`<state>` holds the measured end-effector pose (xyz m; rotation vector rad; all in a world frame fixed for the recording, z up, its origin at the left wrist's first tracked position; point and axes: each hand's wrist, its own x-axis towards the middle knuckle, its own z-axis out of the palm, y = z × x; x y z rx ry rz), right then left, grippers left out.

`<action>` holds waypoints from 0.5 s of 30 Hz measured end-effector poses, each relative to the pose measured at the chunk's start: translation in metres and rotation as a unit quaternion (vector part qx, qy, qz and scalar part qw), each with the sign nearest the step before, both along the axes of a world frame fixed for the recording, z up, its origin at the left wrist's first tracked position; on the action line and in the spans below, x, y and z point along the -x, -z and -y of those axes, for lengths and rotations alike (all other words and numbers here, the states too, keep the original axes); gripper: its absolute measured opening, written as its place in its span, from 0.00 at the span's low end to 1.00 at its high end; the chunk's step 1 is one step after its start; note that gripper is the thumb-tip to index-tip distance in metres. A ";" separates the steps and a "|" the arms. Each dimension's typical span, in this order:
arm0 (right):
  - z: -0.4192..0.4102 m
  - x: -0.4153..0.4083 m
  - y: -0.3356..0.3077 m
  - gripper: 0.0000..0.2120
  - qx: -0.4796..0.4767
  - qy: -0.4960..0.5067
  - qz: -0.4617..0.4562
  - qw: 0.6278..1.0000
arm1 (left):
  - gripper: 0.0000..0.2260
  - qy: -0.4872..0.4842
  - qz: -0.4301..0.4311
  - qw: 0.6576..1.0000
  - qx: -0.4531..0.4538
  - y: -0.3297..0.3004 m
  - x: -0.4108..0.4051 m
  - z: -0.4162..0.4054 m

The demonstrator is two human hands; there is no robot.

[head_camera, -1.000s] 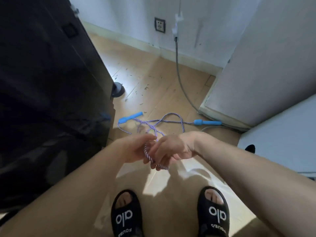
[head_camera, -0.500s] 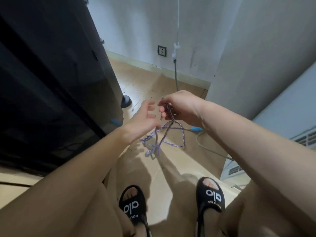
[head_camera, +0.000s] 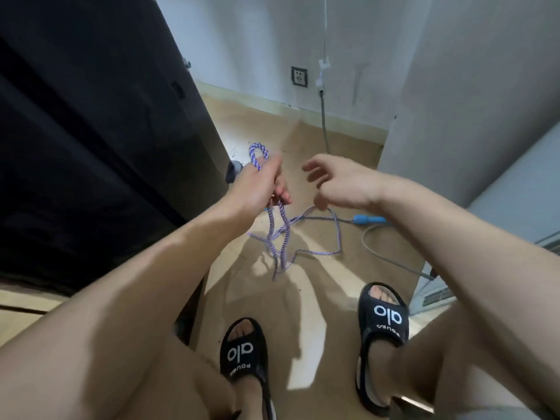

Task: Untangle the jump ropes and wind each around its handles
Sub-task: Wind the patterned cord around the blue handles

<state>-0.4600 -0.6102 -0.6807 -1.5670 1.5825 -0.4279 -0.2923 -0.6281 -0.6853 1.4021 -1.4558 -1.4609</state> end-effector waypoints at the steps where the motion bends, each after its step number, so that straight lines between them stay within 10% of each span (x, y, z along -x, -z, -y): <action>1: -0.004 -0.004 0.005 0.39 -0.047 -0.051 0.009 0.998 | 0.22 -0.039 -0.085 0.995 -0.032 -0.009 0.005 0.002; 3: -0.006 -0.021 0.012 0.42 -0.070 -0.125 0.059 0.988 | 0.20 -0.084 -0.227 0.966 -0.087 -0.023 0.012 0.004; 7: -0.002 -0.051 0.014 0.11 -0.038 -0.127 0.127 0.983 | 0.20 -0.123 -0.347 0.922 -0.116 -0.027 0.005 0.009; 15: 0.021 -0.004 0.008 0.14 0.031 -0.083 -0.150 0.985 | 0.15 -0.239 -0.111 0.965 0.015 -0.012 -0.041 0.036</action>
